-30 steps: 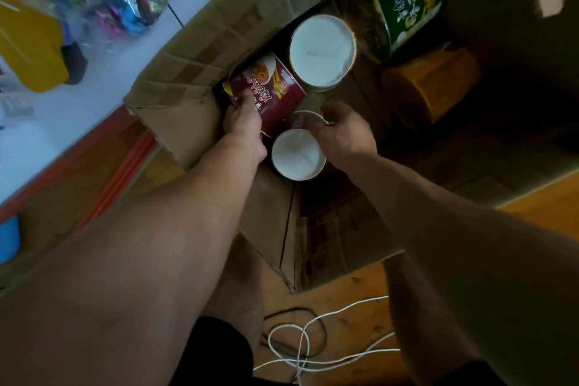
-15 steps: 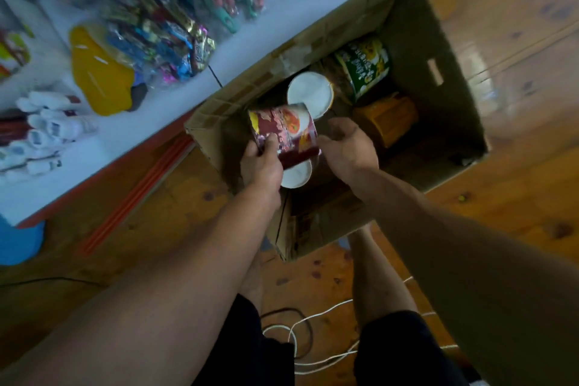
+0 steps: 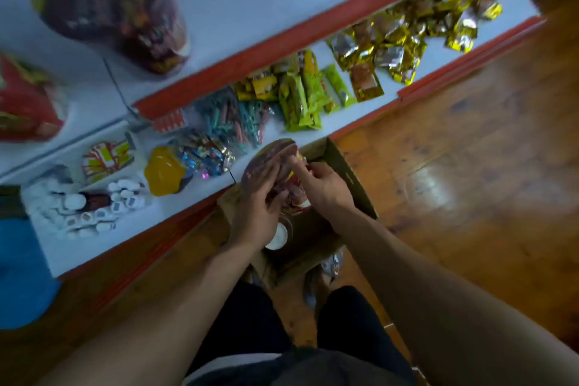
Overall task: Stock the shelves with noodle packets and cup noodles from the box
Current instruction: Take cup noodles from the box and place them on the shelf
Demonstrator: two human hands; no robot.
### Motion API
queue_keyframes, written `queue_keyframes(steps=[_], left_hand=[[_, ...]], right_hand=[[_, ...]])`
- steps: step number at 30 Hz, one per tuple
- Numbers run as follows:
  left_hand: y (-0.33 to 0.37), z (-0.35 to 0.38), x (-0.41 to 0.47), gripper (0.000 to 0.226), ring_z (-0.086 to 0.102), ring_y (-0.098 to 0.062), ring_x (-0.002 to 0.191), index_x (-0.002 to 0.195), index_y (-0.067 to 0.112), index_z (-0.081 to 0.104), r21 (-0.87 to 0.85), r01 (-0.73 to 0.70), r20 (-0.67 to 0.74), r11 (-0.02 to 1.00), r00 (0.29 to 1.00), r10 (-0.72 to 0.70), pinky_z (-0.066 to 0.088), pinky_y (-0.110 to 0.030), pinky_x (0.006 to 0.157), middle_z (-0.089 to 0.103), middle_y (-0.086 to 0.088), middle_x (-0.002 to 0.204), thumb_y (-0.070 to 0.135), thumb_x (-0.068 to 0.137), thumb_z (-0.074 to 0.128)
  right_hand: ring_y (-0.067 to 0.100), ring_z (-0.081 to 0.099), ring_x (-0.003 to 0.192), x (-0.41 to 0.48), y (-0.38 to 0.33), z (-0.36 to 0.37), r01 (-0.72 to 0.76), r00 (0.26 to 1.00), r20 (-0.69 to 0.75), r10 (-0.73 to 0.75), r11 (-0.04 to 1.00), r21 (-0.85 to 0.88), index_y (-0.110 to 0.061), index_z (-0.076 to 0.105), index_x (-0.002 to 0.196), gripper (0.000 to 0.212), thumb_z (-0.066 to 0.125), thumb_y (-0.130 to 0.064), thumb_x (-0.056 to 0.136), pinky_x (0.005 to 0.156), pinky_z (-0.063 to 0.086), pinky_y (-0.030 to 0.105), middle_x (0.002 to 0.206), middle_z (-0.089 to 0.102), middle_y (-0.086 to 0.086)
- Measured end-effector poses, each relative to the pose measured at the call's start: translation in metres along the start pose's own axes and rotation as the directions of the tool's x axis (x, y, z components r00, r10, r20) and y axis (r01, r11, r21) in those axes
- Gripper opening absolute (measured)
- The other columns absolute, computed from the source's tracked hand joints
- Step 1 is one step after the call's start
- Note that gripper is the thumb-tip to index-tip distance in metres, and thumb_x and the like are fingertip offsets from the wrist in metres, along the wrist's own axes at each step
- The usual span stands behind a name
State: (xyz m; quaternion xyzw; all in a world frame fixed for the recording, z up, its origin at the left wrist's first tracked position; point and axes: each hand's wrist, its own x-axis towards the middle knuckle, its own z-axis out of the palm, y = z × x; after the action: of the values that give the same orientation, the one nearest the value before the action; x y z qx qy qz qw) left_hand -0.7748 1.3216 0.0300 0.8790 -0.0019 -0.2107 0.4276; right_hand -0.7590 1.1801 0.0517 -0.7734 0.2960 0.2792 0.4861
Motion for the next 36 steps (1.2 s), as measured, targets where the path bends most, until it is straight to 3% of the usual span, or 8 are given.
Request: queue_keyframes(steps=[5, 10, 13, 17, 24, 29, 32, 36], left_hand=[[0.061, -0.045, -0.023, 0.062, 0.01, -0.004, 0.148, 0.153, 0.024, 0.029, 0.143, -0.155, 0.022, 0.977, 0.988, 0.153, 0.021, -0.03, 0.12, 0.022, 0.014, 0.159, 0.017, 0.098, 0.058], [0.11, -0.086, -0.048, 0.074, 0.008, 0.0, 0.148, 0.153, 0.032, 0.027, 0.039, -0.255, -0.126, 0.966, 0.958, 0.258, 0.038, -0.038, 0.113, 0.012, 0.016, 0.161, 0.029, 0.091, 0.068], [0.13, -0.107, -0.058, 0.085, -0.001, 0.002, 0.149, 0.154, 0.028, 0.022, 0.036, -0.361, -0.283, 0.932, 0.891, 0.356, 0.028, -0.044, 0.12, 0.0, 0.017, 0.162, 0.042, 0.085, 0.069], [0.158, -0.134, -0.066, 0.09, -0.004, -0.002, 0.15, 0.154, 0.016, 0.022, 0.099, -0.476, -0.41, 0.874, 0.781, 0.472, 0.015, -0.002, 0.11, 0.0, -0.001, 0.165, 0.029, 0.084, 0.077], [0.184, -0.206, -0.054, 0.078, 0.001, -0.018, 0.153, 0.151, 0.012, 0.033, 0.237, -0.55, -0.579, 0.801, 0.582, 0.571, 0.027, -0.019, 0.115, 0.005, -0.007, 0.164, 0.032, 0.086, 0.071], [0.172, -0.258, -0.042, 0.102, -0.001, -0.01, 0.152, 0.155, 0.024, 0.015, 0.046, -0.447, -0.624, 0.893, 0.686, 0.375, 0.027, -0.007, 0.108, -0.005, -0.007, 0.165, 0.054, 0.075, 0.071], [0.157, -0.278, -0.029, 0.106, 0.016, -0.019, 0.15, 0.155, 0.026, 0.01, -0.023, -0.346, -0.615, 0.938, 0.744, 0.26, 0.034, -0.029, 0.114, 0.01, -0.007, 0.164, 0.039, 0.077, 0.08], [0.144, -0.293, -0.013, 0.104, 0.018, -0.019, 0.149, 0.156, 0.018, 0.013, -0.023, -0.295, -0.607, 0.955, 0.763, 0.222, 0.027, -0.019, 0.107, 0.013, -0.008, 0.163, 0.026, 0.079, 0.081]], right_hand=[[0.022, 0.061, 0.095, -0.055, -0.046, -0.02, 0.027, 0.994, -0.109, -0.018, 0.997, 0.076, -0.024, 0.056, 0.126, 0.053, 0.055, -0.061, 0.088, 0.081, 0.047, 0.033, 0.112, 0.065, 0.001], [0.015, 0.065, 0.092, -0.101, -0.084, -0.05, 0.132, 0.972, -0.216, -0.091, 0.974, 0.183, -0.029, 0.063, 0.118, 0.041, 0.06, -0.054, 0.085, 0.082, 0.054, 0.037, 0.105, 0.069, -0.006], [0.012, 0.066, 0.096, -0.129, -0.104, -0.062, 0.24, 0.95, -0.255, -0.182, 0.946, 0.217, -0.034, 0.064, 0.116, 0.057, 0.061, -0.068, 0.071, 0.087, 0.055, 0.041, 0.107, 0.071, -0.008], [0.013, 0.068, 0.1, -0.157, -0.136, -0.069, 0.388, 0.907, -0.293, -0.303, 0.871, 0.3, -0.036, 0.061, 0.119, 0.057, 0.065, -0.064, 0.07, 0.086, 0.058, 0.043, 0.109, 0.069, -0.008], [0.011, 0.067, 0.101, -0.172, -0.212, -0.06, 0.557, 0.825, -0.298, -0.48, 0.779, 0.287, -0.032, 0.055, 0.122, 0.047, 0.066, -0.055, 0.083, 0.088, 0.058, 0.041, 0.113, 0.068, -0.005], [0.012, 0.066, 0.095, -0.167, -0.267, -0.038, 0.548, 0.834, -0.212, -0.51, 0.81, 0.207, -0.034, 0.057, 0.116, 0.045, 0.063, -0.06, 0.079, 0.089, 0.055, 0.043, 0.108, 0.069, -0.009], [0.016, 0.062, 0.092, -0.16, -0.294, -0.027, 0.513, 0.856, -0.148, -0.496, 0.851, 0.115, -0.027, 0.059, 0.121, 0.042, 0.061, -0.053, 0.088, 0.082, 0.048, 0.034, 0.109, 0.069, -0.005], [0.02, 0.064, 0.097, -0.145, -0.312, -0.012, 0.497, 0.863, -0.127, -0.49, 0.867, 0.038, -0.025, 0.061, 0.126, 0.045, 0.059, -0.052, 0.09, 0.09, 0.051, 0.037, 0.114, 0.07, -0.001]])
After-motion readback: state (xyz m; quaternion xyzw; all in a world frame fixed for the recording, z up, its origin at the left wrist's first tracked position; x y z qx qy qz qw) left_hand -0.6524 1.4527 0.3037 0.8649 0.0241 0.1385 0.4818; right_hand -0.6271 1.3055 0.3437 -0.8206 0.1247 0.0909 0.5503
